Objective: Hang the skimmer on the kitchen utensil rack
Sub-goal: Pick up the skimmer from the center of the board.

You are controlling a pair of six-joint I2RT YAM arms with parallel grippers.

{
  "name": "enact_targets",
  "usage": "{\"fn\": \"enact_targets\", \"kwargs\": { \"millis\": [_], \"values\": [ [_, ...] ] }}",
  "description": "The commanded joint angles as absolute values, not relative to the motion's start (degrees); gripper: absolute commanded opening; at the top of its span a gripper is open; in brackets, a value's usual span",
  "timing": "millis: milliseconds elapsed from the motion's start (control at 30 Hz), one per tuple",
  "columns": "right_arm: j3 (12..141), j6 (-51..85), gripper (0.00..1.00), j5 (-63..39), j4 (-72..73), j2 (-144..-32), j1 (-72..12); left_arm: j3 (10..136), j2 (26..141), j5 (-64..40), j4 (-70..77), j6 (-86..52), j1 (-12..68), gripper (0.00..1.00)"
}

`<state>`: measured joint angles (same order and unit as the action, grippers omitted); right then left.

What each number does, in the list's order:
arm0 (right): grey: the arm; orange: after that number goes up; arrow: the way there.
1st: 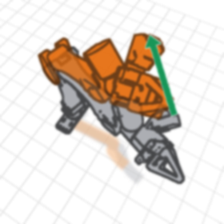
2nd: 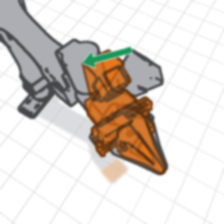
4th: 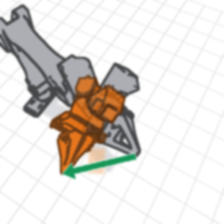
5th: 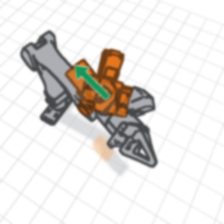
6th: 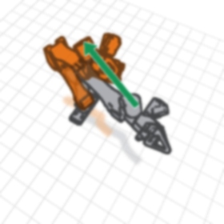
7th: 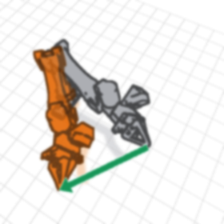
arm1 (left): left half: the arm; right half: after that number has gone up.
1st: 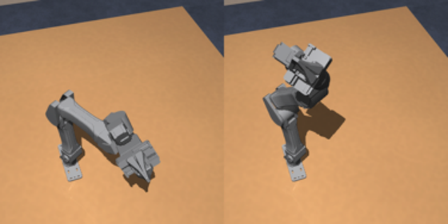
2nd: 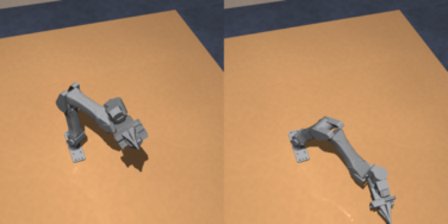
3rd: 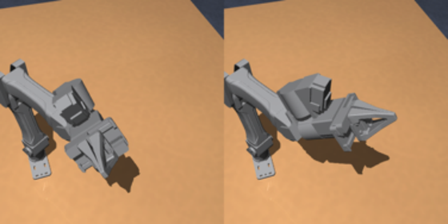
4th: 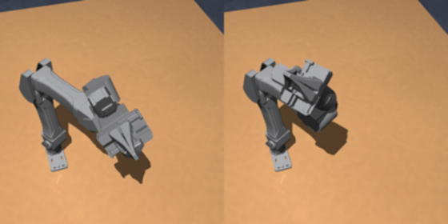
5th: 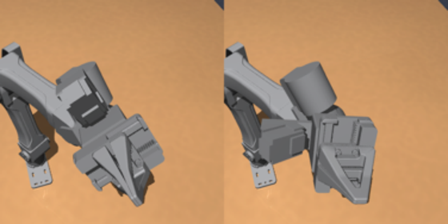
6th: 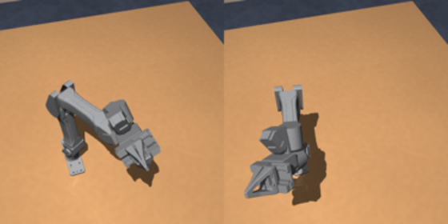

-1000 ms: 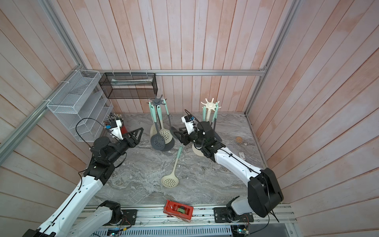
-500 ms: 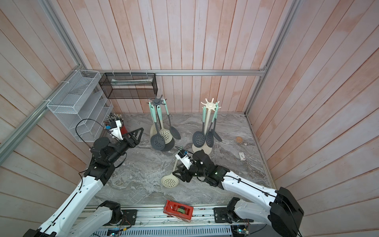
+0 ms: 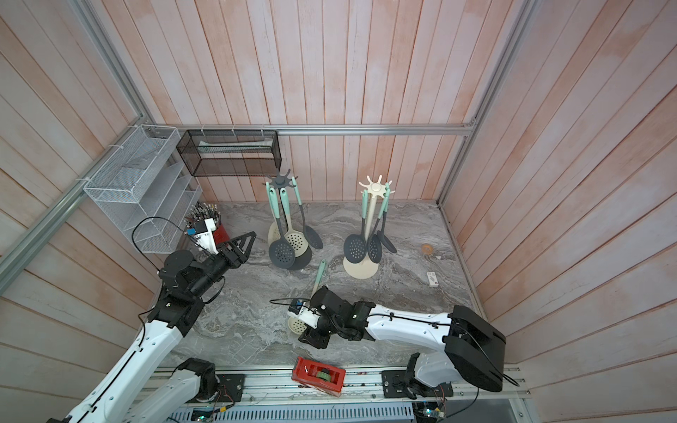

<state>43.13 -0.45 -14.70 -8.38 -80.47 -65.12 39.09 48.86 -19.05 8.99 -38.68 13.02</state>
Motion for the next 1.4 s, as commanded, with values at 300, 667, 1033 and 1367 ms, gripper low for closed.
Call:
{"fn": "enact_targets", "kwargs": {
  "millis": [300, 667, 1033, 1367],
  "values": [
    [48.8, -5.0, 0.53, -7.9, -15.2, -87.9, -67.0, 37.6, 46.5, -18.7, 8.8, -38.6, 12.6, 0.72],
    [51.6, -5.8, 0.33, 3.5, -18.7, -93.3, -68.6, 38.2, 46.9, -18.6, 8.8, -38.4, 12.7, 0.72],
    [51.3, -7.8, 0.02, 1.2, -20.5, -84.9, -69.0, 38.9, 46.6, -18.7, 8.3, -38.4, 12.5, 0.72],
    [55.2, -5.2, 0.0, -4.5, -26.3, -72.3, -69.0, 39.7, 46.2, -19.0, 7.1, -38.2, 12.6, 0.72]
  ]
}}
